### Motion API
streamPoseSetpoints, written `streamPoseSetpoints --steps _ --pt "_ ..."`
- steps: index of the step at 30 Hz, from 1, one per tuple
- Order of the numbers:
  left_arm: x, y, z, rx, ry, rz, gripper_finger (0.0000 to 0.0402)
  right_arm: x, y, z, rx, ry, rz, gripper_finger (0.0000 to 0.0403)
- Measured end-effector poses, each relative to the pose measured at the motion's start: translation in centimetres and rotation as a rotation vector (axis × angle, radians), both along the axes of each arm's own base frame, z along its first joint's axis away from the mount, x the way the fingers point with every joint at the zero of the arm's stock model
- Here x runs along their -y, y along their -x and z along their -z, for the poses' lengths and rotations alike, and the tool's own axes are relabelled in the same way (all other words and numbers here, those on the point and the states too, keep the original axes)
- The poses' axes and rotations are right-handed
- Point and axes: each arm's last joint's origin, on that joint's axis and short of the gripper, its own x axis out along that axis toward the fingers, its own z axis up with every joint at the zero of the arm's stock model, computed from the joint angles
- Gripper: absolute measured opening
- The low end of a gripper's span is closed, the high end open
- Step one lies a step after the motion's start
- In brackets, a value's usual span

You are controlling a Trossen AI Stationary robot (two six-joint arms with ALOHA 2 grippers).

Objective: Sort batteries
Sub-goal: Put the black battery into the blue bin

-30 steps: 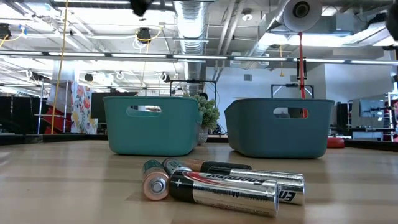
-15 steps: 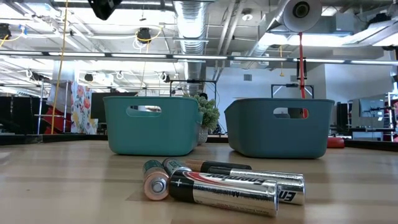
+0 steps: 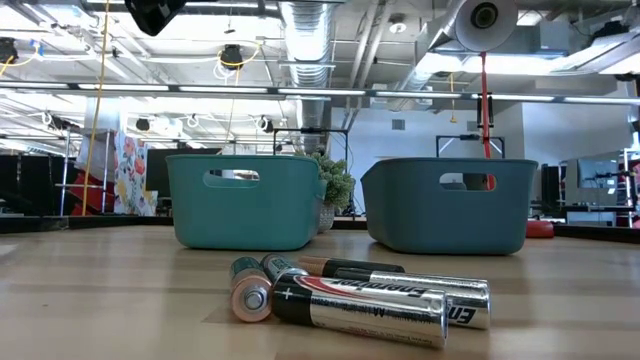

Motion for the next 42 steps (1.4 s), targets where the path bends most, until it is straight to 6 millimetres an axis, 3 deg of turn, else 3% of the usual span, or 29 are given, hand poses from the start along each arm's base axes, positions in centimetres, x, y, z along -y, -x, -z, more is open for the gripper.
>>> streamPoseSetpoints --steps 13,23,25,31,42 --pt "0.8 0.5 0.0 -0.002 0.031 0.024 0.0176 -0.7 -0.2 1.9 -0.042 0.012 -0.095 0.0152" --pt "0.8 0.5 0.0 -0.003 -0.036 0.051 0.0176 -0.5 -0.3 1.9 -0.042 0.014 -0.082 0.0021" --pt "0.8 0.5 0.0 -0.003 -0.038 0.052 0.0176 -0.5 -0.3 1.8 -0.05 0.029 -0.075 0.0012" --pt "0.8 0.5 0.0 -0.003 -0.039 0.053 0.0176 -0.1 -0.1 0.3 -0.079 0.111 -0.071 0.0011" --pt "0.8 0.6 0.2 -0.022 -0.052 0.053 0.0176 1.5 0.7 -4.5 0.162 0.137 0.138 0.0009"
